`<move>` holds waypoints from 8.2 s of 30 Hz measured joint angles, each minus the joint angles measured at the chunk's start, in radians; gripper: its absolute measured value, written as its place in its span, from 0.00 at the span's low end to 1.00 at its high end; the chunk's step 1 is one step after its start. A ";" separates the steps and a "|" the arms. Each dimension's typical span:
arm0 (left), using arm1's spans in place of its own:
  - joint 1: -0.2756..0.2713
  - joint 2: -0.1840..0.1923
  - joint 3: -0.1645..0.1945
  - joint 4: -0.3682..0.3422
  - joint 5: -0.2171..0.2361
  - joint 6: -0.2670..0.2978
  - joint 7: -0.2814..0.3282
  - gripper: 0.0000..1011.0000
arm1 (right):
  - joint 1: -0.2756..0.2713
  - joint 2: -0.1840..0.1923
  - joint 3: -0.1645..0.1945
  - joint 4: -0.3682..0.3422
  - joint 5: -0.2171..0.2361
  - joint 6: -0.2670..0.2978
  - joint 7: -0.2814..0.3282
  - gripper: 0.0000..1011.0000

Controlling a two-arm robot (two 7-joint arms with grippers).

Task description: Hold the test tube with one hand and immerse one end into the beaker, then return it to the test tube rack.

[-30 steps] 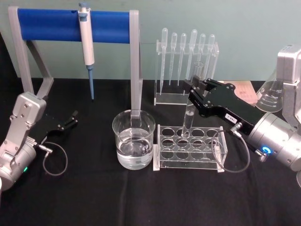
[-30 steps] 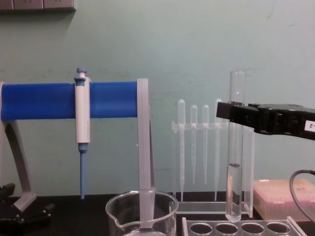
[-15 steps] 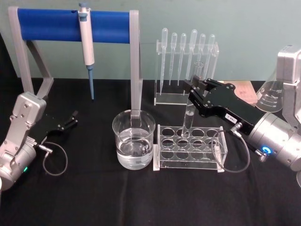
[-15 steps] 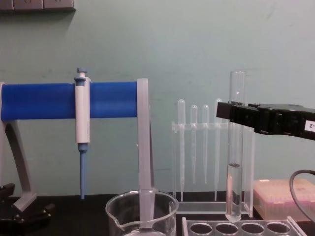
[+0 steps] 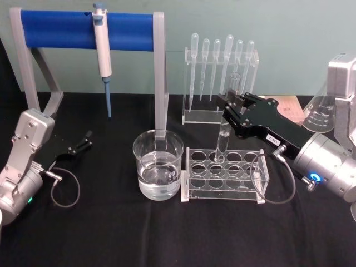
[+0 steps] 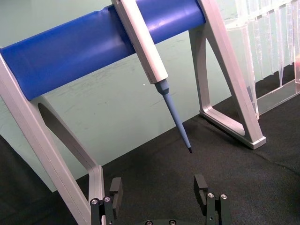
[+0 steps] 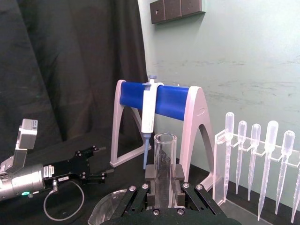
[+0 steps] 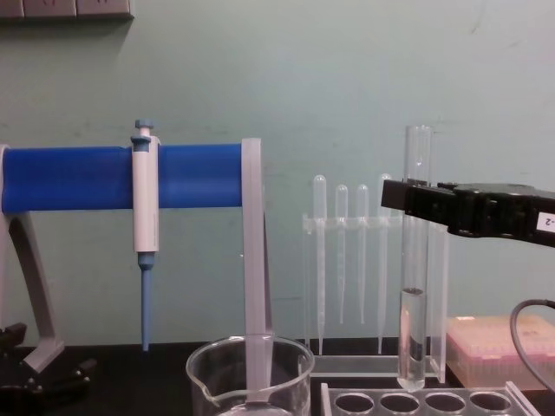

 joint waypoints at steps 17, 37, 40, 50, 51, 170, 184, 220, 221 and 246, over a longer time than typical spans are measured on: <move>0.000 0.000 0.000 0.000 0.000 0.000 0.000 0.99 | 0.000 0.000 0.000 0.000 0.000 0.000 0.000 0.22; 0.000 0.000 0.000 0.000 0.000 0.000 0.000 0.99 | 0.132 -0.042 -0.107 0.026 -0.008 0.012 0.006 0.22; 0.000 0.000 0.000 0.000 0.000 0.000 0.000 0.99 | 0.173 -0.070 -0.143 0.053 -0.016 0.012 0.012 0.22; 0.000 0.000 0.000 0.000 0.000 0.000 0.000 0.99 | 0.247 -0.145 -0.245 0.200 -0.072 -0.050 0.045 0.22; 0.000 0.000 0.000 0.000 0.000 0.000 0.000 0.99 | 0.247 -0.148 -0.249 0.212 -0.077 -0.061 0.048 0.22; 0.000 0.000 0.000 0.000 0.000 0.000 0.000 0.99 | 0.179 -0.216 -0.228 0.392 -0.167 -0.212 0.088 0.22; 0.000 0.000 0.000 0.000 0.000 0.000 0.000 0.99 | 0.179 -0.216 -0.228 0.392 -0.167 -0.212 0.088 0.22; 0.000 0.000 0.000 0.000 0.000 0.000 0.000 0.99 | 0.179 -0.216 -0.228 0.392 -0.167 -0.212 0.088 0.22; 0.000 0.000 0.000 0.000 0.000 0.000 0.000 0.99 | 0.179 -0.216 -0.228 0.392 -0.167 -0.212 0.088 0.22; 0.000 0.000 0.000 0.000 0.000 0.000 0.000 0.99 | 0.179 -0.216 -0.228 0.392 -0.167 -0.212 0.088 0.22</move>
